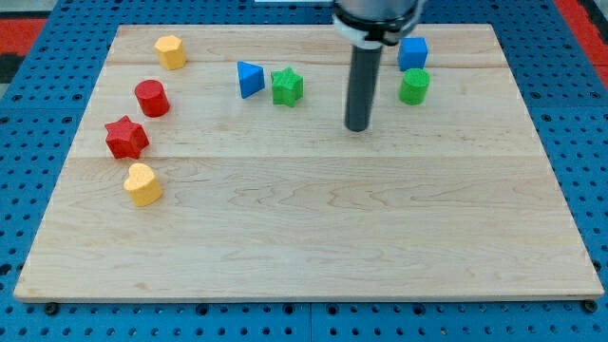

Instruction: Place the green star below to the green circle

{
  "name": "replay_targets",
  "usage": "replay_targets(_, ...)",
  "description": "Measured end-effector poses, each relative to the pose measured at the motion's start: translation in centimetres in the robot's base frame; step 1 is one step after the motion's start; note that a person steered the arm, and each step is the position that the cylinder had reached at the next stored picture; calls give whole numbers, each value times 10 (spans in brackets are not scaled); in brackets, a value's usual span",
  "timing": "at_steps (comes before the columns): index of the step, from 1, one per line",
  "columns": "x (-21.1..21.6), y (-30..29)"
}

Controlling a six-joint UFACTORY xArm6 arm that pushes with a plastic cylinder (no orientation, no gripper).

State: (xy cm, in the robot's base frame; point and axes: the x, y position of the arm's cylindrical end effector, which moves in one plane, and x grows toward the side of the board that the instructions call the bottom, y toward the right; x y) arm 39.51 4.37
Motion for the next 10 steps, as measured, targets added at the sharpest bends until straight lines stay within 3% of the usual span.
replay_targets(3, -9, -152)
replay_targets(5, -96, -141)
replay_targets(6, -96, -77)
replay_targets(10, -28, -76)
